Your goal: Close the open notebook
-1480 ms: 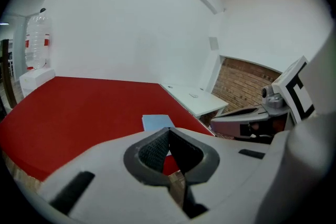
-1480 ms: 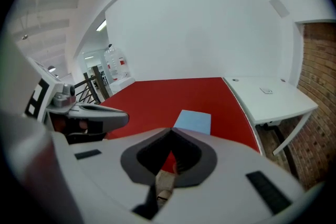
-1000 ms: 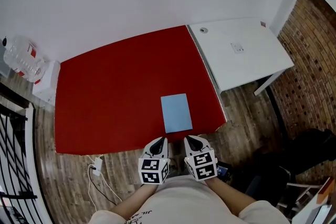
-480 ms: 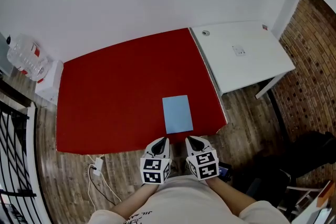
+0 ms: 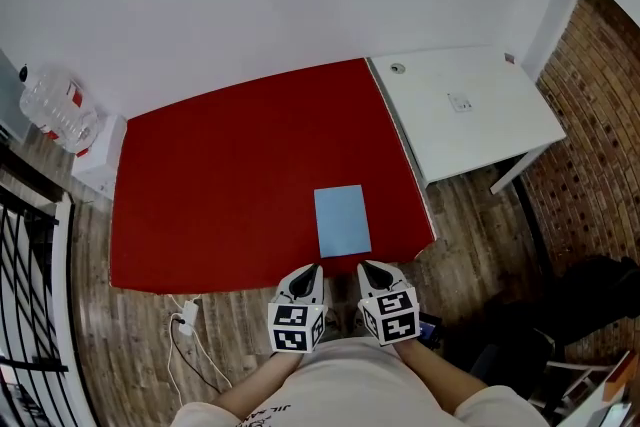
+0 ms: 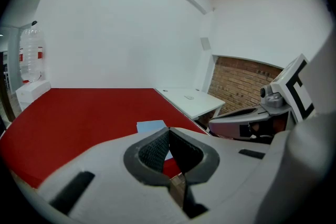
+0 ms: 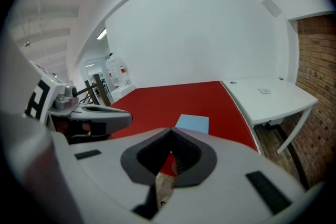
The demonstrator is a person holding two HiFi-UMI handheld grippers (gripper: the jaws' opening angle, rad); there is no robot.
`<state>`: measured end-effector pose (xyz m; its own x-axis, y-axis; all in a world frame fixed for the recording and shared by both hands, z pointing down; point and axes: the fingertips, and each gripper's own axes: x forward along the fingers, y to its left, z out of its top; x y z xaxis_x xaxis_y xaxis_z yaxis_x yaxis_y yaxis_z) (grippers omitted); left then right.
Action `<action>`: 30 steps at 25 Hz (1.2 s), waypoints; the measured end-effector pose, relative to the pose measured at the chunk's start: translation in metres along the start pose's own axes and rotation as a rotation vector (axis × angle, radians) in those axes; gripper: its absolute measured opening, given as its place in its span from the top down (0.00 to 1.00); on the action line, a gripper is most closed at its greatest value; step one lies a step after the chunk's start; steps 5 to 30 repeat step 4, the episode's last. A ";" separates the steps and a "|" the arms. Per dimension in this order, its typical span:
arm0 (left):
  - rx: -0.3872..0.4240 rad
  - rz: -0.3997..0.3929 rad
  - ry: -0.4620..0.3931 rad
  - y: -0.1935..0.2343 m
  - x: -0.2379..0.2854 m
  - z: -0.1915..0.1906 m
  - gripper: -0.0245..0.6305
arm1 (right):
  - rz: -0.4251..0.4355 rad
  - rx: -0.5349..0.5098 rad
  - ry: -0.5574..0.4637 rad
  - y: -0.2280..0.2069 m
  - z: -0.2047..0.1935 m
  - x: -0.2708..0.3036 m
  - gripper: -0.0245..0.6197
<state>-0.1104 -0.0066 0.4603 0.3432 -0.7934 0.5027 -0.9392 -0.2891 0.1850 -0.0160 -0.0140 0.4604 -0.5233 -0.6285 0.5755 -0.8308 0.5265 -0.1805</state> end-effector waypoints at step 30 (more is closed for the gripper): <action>-0.003 0.004 0.002 0.002 -0.001 -0.001 0.95 | 0.000 -0.004 0.001 0.001 0.000 0.000 0.95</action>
